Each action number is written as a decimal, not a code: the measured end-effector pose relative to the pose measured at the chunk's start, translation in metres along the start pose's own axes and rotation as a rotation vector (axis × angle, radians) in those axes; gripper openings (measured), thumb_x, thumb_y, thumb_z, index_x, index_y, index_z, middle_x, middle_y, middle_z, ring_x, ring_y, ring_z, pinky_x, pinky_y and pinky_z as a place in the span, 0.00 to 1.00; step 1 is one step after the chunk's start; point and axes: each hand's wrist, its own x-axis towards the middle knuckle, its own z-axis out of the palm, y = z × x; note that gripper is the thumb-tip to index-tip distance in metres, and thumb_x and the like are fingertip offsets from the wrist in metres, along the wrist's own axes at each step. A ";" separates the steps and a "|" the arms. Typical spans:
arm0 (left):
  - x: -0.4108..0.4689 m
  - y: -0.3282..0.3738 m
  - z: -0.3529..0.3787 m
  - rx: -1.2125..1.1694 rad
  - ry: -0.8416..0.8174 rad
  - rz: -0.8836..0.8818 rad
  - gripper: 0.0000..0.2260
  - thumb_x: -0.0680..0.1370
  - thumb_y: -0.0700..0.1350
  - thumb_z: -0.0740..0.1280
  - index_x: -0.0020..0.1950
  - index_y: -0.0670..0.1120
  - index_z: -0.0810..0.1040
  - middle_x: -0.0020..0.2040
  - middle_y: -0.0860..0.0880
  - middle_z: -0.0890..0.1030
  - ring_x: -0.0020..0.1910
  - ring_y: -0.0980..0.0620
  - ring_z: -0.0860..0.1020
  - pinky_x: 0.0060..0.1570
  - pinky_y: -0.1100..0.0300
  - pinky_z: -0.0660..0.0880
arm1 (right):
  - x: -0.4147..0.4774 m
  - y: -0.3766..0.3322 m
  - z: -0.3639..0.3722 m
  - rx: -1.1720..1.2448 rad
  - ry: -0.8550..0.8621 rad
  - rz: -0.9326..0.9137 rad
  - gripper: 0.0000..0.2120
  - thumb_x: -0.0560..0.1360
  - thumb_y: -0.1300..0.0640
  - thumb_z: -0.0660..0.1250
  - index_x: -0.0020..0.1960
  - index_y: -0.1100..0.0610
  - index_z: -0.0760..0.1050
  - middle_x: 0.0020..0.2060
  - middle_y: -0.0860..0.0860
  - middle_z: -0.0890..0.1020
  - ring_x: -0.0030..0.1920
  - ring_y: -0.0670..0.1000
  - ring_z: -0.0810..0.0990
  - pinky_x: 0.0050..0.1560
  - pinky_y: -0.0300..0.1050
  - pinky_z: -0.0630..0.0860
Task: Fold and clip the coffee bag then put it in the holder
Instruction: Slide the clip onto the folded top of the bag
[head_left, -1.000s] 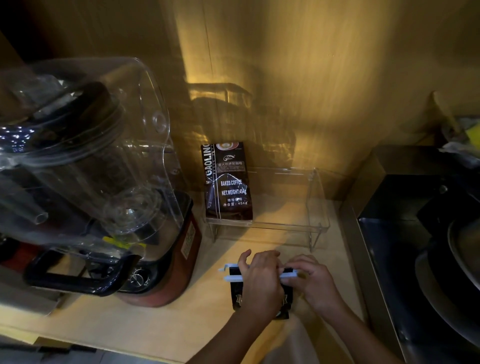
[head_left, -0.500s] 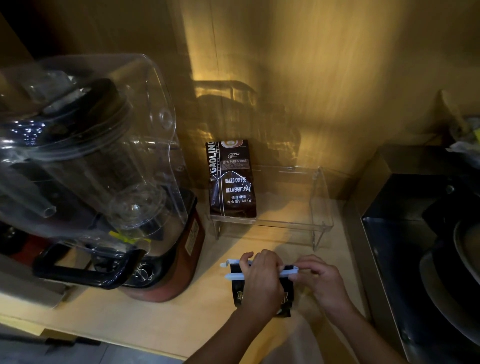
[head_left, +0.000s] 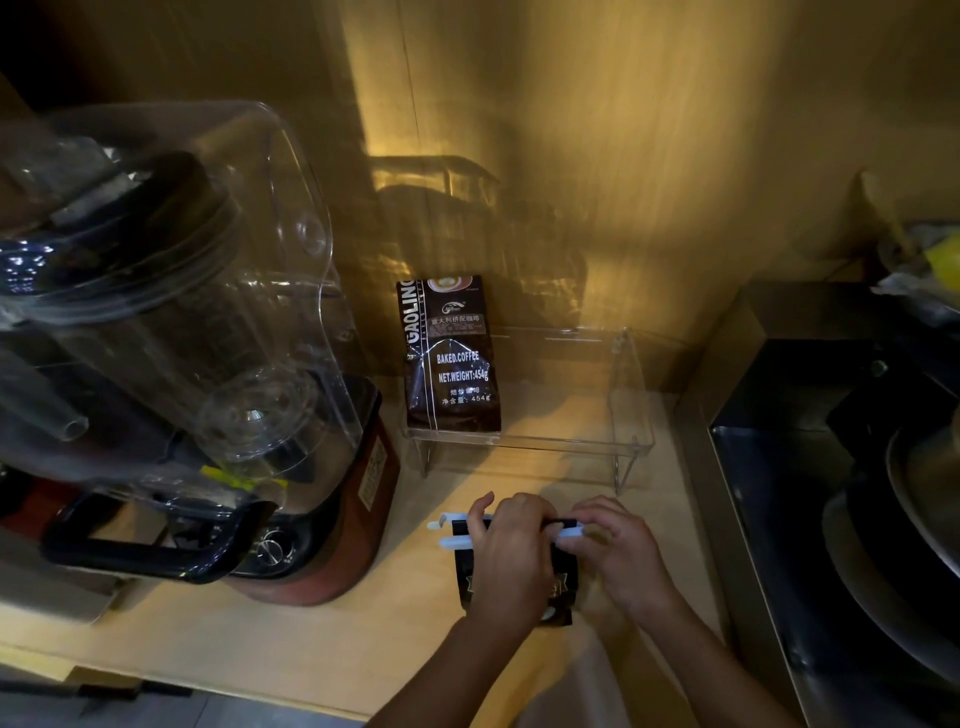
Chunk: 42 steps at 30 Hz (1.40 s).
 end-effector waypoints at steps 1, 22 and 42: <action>0.001 -0.004 -0.003 0.034 -0.027 0.027 0.04 0.75 0.42 0.63 0.48 0.47 0.75 0.47 0.50 0.80 0.50 0.53 0.75 0.66 0.54 0.52 | -0.001 0.002 -0.001 0.051 0.010 -0.013 0.09 0.64 0.65 0.72 0.38 0.51 0.80 0.41 0.49 0.79 0.47 0.51 0.77 0.48 0.41 0.74; 0.011 -0.027 -0.020 0.265 -0.122 0.044 0.08 0.69 0.47 0.70 0.47 0.48 0.77 0.47 0.49 0.81 0.48 0.49 0.74 0.45 0.59 0.65 | 0.002 -0.006 -0.007 -0.462 -0.140 -0.222 0.09 0.67 0.55 0.72 0.47 0.51 0.78 0.42 0.38 0.73 0.48 0.34 0.66 0.48 0.37 0.59; 0.001 -0.039 -0.041 0.145 -0.078 -0.012 0.10 0.66 0.48 0.73 0.43 0.44 0.80 0.42 0.46 0.80 0.45 0.49 0.74 0.42 0.60 0.65 | -0.001 -0.020 0.004 -0.717 -0.115 -0.428 0.09 0.71 0.53 0.67 0.49 0.54 0.76 0.46 0.48 0.78 0.49 0.47 0.72 0.51 0.39 0.61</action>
